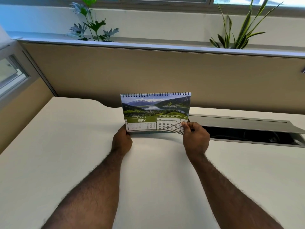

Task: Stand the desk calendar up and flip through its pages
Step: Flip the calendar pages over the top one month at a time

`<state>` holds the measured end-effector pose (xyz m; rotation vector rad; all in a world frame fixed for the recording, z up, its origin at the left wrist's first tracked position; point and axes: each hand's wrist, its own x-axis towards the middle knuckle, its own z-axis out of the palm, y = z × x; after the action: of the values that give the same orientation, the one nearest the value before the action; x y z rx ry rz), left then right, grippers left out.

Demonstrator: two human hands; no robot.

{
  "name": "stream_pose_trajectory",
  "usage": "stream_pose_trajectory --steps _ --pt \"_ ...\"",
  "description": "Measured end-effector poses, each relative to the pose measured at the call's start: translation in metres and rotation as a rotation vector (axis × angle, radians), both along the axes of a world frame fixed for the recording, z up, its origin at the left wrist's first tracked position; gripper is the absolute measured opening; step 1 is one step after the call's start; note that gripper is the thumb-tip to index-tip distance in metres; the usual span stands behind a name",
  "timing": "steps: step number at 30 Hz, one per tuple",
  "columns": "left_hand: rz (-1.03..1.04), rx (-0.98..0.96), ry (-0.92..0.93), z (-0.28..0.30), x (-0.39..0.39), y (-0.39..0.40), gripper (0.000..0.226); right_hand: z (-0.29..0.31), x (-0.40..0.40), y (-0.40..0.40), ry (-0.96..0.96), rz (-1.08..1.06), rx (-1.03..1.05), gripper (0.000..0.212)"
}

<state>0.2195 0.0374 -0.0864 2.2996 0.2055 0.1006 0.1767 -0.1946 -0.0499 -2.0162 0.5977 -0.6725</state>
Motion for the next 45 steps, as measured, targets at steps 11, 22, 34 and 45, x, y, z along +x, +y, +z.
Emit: stream_pose_trajectory --steps 11,22,34,45 --pt "-0.006 -0.054 -0.019 0.0 -0.003 0.001 0.038 0.041 -0.015 -0.01 -0.058 0.146 -0.047 0.009" --pt "-0.015 0.08 -0.004 -0.005 0.001 0.002 0.033 0.139 -0.012 -0.051 -0.196 0.731 0.424 0.003" --pt "0.021 0.047 0.003 -0.002 0.001 -0.002 0.03 0.162 0.11 -0.054 -0.073 0.482 0.338 0.013" --pt "-0.006 0.037 -0.029 -0.005 0.004 0.001 0.03 0.074 0.156 -0.059 0.596 0.501 0.404 0.029"
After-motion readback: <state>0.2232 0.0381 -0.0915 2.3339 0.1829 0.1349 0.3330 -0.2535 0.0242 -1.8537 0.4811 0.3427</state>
